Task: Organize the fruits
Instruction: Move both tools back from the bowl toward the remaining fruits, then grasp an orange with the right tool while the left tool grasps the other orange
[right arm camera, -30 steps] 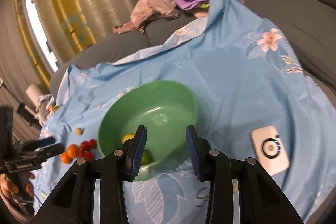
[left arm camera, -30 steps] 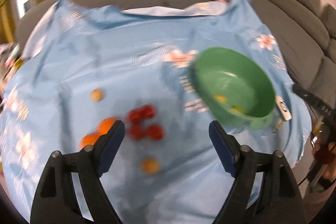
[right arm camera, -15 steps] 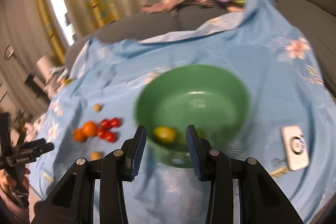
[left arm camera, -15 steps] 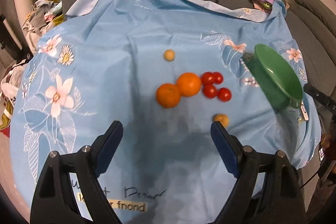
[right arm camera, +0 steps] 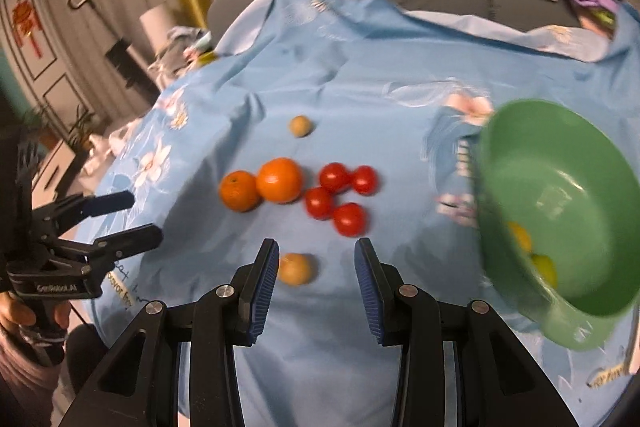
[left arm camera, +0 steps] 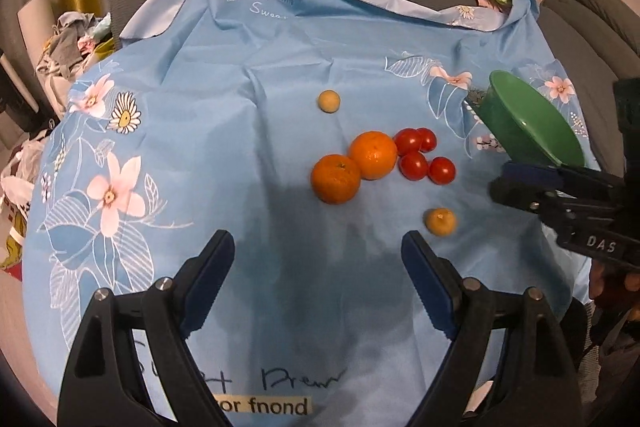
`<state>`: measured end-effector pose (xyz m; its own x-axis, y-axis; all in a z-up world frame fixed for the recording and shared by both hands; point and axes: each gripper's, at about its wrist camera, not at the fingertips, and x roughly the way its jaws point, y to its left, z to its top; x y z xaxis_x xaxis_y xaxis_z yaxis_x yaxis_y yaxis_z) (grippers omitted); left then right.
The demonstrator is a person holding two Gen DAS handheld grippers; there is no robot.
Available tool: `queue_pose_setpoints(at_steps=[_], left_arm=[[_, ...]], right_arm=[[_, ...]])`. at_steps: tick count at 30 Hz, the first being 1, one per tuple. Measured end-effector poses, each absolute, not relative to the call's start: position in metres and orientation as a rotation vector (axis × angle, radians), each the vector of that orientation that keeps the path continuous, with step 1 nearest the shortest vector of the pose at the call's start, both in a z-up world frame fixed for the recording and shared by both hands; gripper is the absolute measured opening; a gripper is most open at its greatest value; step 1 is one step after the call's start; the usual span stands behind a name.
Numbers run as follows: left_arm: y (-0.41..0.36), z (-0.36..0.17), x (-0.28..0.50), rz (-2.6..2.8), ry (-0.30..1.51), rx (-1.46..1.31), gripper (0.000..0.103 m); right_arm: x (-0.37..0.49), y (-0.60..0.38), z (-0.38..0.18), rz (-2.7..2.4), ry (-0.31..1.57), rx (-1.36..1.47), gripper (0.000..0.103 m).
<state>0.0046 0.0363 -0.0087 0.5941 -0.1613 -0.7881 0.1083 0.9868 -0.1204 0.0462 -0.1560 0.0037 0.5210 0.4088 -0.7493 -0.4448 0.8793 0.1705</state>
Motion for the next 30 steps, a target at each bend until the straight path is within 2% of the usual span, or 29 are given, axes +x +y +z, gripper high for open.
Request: queue_pose_setpoints(at_steps=[30], left_arm=[[0.023, -0.034, 0.049, -0.257, 0.955, 0.010, 0.082]], right_arm=[[0.125, -0.084, -0.030, 0.609, 0.966, -0.141, 0.041]])
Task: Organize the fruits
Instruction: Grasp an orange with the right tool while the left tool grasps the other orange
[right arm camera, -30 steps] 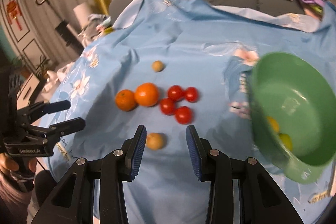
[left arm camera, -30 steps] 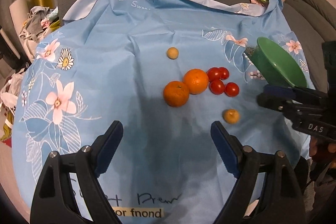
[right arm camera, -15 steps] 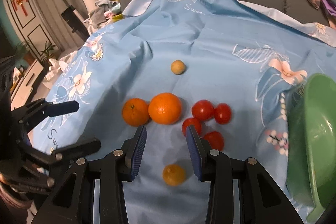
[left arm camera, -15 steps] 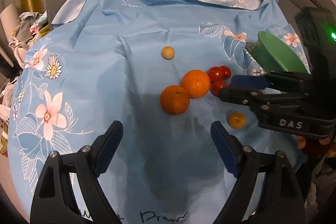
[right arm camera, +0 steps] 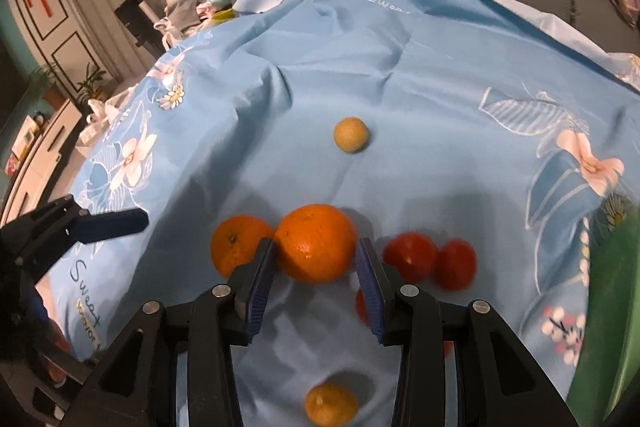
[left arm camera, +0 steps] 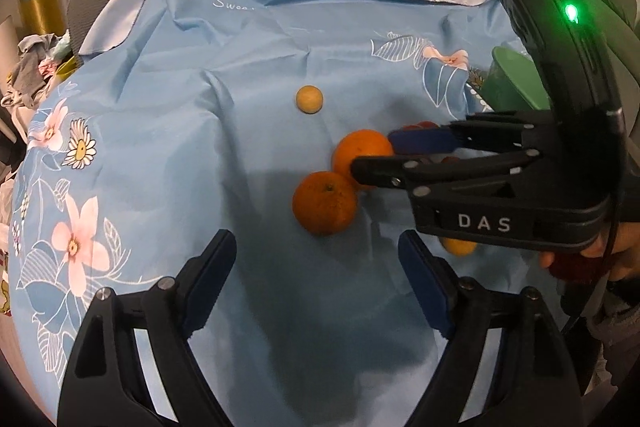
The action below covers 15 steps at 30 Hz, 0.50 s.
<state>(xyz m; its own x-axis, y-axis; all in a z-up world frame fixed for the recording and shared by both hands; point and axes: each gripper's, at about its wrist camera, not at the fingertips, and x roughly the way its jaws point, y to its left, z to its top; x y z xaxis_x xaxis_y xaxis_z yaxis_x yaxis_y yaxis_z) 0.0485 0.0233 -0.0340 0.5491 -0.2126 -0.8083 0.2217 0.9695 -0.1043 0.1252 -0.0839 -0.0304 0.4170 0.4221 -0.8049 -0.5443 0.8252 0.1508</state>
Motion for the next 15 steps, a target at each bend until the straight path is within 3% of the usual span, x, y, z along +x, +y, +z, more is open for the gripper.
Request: queue_pose_setpoints(at_steps=[9, 12, 15], left_arm=[[0.015, -0.043, 0.072, -0.277, 0.991, 0.041, 0.078], [0.011, -0.049, 0.083, -0.289, 1.014, 0.032, 0.074], [0.007, -0.057, 0.091, -0.280, 1.037, 0.043, 0.063]], right_arm=[[0.144, -0.081, -0.036, 0.658, 1.036, -0.105, 0.045], [0.145, -0.079, -0.035, 0.664, 1.023, -0.110, 0.046], [0.145, -0.083, -0.037, 0.674, 1.015, -0.081, 0.046]])
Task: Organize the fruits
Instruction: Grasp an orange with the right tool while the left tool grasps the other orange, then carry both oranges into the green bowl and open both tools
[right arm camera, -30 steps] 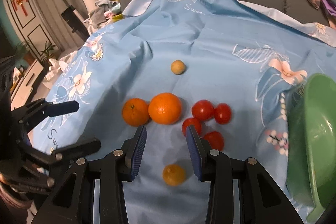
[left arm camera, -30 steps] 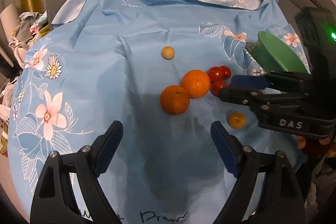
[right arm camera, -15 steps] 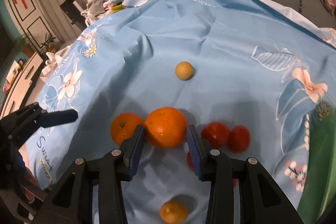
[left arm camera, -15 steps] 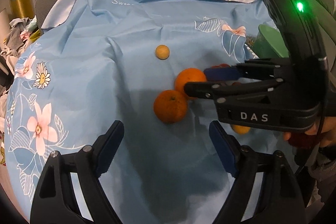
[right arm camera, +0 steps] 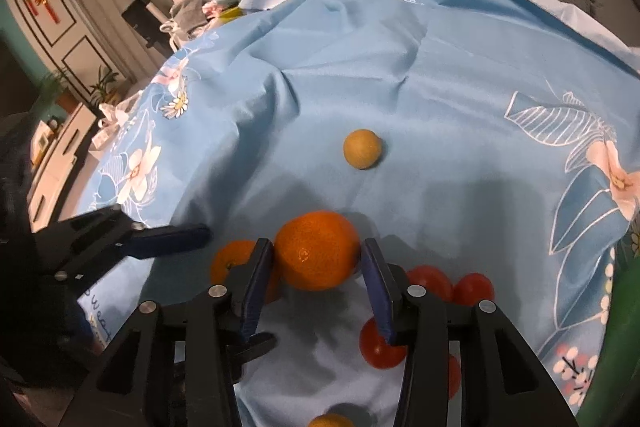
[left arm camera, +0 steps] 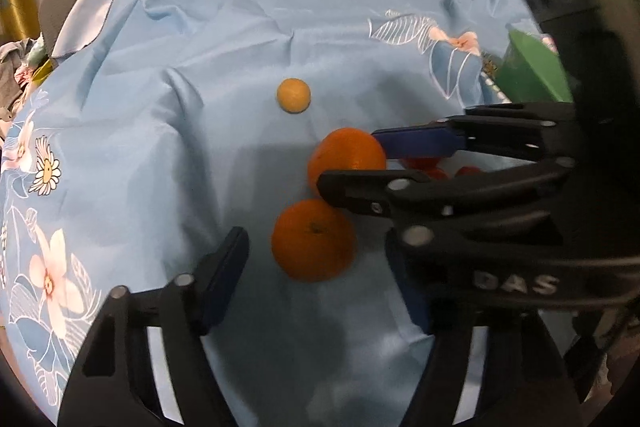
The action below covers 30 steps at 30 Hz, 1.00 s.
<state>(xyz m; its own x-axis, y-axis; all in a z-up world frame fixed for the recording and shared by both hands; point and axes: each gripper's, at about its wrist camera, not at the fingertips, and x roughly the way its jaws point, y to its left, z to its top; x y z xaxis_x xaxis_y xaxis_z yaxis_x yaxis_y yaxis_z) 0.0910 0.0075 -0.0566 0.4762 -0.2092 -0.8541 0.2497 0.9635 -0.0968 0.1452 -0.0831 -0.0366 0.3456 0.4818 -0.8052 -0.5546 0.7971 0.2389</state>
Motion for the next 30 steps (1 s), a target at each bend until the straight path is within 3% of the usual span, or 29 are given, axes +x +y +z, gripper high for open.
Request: queue_pose_setpoints(at_steps=[7, 30], left_arm=[[0.009, -0.064, 0.097, -0.256, 1.043, 0.017, 0.042], [0.027, -0.016, 0.032, -0.232, 0.967, -0.087, 0.042]], right_arm=[[0.146, -0.089, -0.038, 0.686, 1.014, -0.037, 0.046], [0.073, -0.154, -0.002, 0.648, 0.904, 0.108, 0.046]])
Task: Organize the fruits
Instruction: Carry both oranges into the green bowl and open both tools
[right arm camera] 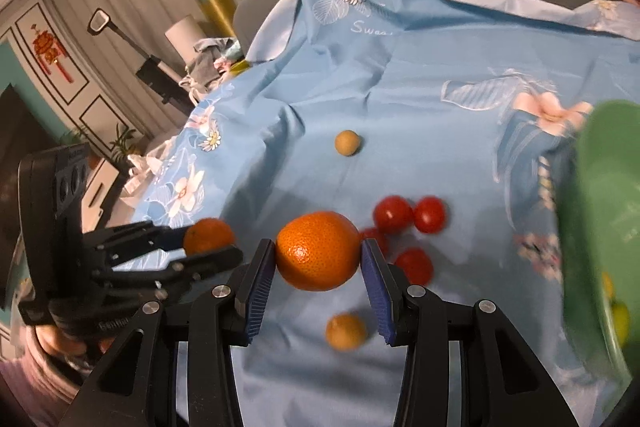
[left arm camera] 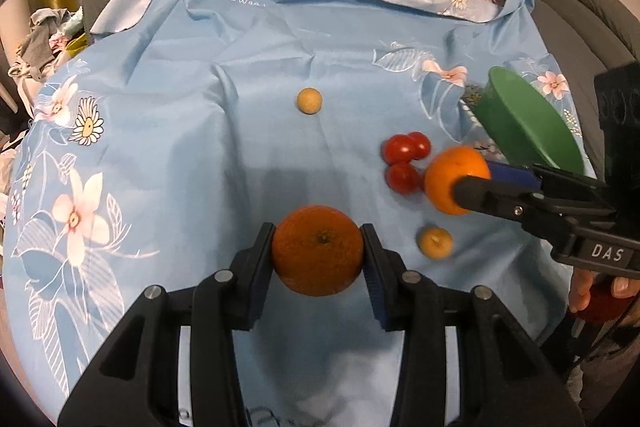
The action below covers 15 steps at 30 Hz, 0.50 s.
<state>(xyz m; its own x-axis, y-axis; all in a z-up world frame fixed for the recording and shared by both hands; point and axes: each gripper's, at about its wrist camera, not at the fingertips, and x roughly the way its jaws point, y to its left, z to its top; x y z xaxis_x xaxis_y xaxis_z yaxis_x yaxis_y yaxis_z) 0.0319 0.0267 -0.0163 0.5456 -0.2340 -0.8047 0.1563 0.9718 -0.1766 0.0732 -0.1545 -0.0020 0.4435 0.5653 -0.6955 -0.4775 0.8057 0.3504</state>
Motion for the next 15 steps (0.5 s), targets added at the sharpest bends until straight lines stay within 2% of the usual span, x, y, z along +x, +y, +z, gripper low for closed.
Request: queue_pose_setpoints(at_steps=[15], left_arm=[[-0.003, 0.012, 0.003, -0.245, 0.925, -0.027, 0.042]], right_arm=[[0.028, -0.214, 0.023, 0.568, 0.806, 0.194, 0.046]])
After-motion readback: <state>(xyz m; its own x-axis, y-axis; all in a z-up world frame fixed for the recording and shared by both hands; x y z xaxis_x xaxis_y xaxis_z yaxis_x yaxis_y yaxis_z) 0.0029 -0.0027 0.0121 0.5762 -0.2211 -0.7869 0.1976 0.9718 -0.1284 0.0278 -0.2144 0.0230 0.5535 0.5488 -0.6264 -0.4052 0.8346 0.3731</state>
